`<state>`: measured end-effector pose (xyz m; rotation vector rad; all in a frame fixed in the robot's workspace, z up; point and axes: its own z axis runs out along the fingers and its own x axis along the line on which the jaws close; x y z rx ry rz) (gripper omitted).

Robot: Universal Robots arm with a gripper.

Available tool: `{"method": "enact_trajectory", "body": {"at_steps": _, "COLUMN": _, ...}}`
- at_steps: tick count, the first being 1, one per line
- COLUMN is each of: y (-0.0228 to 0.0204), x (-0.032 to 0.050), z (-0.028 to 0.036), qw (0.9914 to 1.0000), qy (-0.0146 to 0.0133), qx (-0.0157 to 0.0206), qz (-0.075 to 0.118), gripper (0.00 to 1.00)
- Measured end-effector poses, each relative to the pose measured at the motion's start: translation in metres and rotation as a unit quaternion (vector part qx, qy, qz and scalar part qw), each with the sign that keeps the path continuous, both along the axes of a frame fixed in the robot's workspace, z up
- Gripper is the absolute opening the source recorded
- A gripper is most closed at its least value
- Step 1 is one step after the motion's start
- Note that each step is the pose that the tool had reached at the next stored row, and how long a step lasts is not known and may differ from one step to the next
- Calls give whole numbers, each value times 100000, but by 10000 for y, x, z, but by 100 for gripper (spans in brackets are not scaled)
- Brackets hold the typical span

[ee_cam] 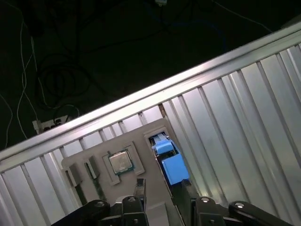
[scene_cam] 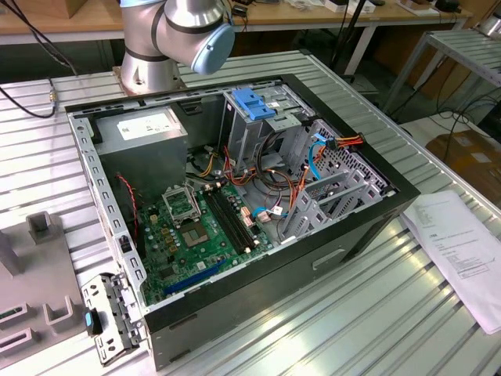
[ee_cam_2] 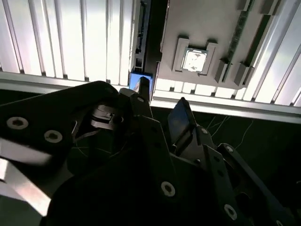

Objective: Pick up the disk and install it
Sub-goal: 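Pick up the disk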

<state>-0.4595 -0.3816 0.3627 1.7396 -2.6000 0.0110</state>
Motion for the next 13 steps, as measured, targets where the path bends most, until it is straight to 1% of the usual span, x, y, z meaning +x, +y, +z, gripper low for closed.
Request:
{"method": "enact_trajectory", "body": {"at_steps": 3, "y": 0, "x": 0, "z": -21, "qw": 99971, "qy": -54, "qx": -2, "qz": 2406, "gripper": 45}}
{"method": "enact_trajectory", "body": {"at_steps": 4, "y": 0, "x": 0, "z": -32, "qw": 99936, "qy": -80, "qx": -3, "qz": 3585, "gripper": 51}}
{"method": "enact_trajectory", "body": {"at_steps": 5, "y": 0, "x": 0, "z": -39, "qw": 99902, "qy": -85, "qx": -2, "qz": 4414, "gripper": 51}}
{"method": "enact_trajectory", "body": {"at_steps": 6, "y": 0, "x": 0, "z": -46, "qw": 99865, "qy": -88, "qx": 0, "qz": 5190, "gripper": 51}}
{"method": "enact_trajectory", "body": {"at_steps": 7, "y": 0, "x": 0, "z": -57, "qw": 99794, "qy": -84, "qx": 0, "qz": 6407, "gripper": 51}}
{"method": "enact_trajectory", "body": {"at_steps": 10, "y": 4, "x": 0, "z": -73, "qw": 99660, "qy": -154, "qx": -8, "qz": 8236, "gripper": 51}}
{"method": "enact_trajectory", "body": {"at_steps": 13, "y": 5, "x": 0, "z": -85, "qw": 99529, "qy": -393, "qx": -33, "qz": 9686, "gripper": 51}}
